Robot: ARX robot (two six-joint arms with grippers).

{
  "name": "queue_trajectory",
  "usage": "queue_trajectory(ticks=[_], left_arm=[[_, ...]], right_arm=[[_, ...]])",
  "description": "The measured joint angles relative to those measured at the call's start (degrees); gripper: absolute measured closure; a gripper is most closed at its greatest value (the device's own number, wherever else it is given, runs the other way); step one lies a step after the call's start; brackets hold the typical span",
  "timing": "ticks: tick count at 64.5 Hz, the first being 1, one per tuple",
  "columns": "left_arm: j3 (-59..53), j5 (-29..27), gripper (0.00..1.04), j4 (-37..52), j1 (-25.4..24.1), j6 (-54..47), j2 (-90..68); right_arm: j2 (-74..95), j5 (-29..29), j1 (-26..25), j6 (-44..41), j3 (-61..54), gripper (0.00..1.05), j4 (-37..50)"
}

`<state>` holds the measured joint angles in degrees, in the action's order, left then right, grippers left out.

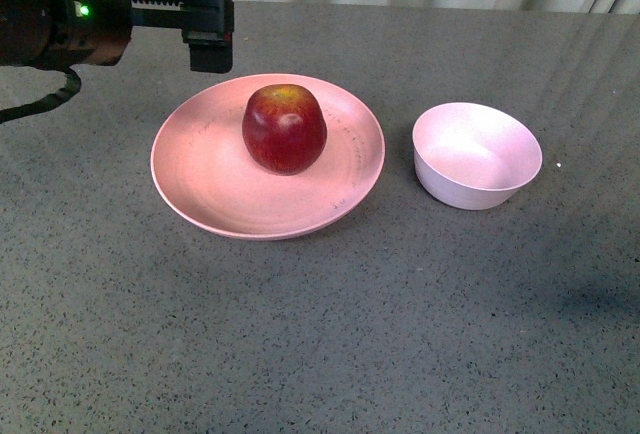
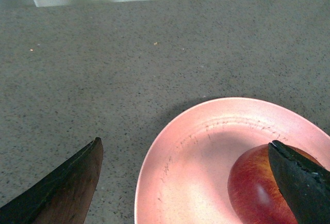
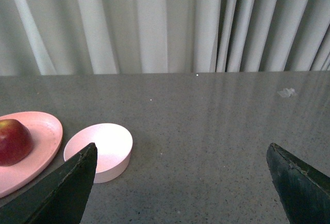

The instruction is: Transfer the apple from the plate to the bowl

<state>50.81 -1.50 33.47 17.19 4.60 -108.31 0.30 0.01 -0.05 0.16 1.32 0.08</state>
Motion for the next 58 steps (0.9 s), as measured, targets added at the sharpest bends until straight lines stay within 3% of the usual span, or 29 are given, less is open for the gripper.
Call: queue_trajectory(ticks=[58], left_arm=[[6.7,4.4,0.09,0.3,4.4,1.3,-9.0]], right_arm=[[0.0,0.0,0.0,0.0,0.0,0.09,0.0]])
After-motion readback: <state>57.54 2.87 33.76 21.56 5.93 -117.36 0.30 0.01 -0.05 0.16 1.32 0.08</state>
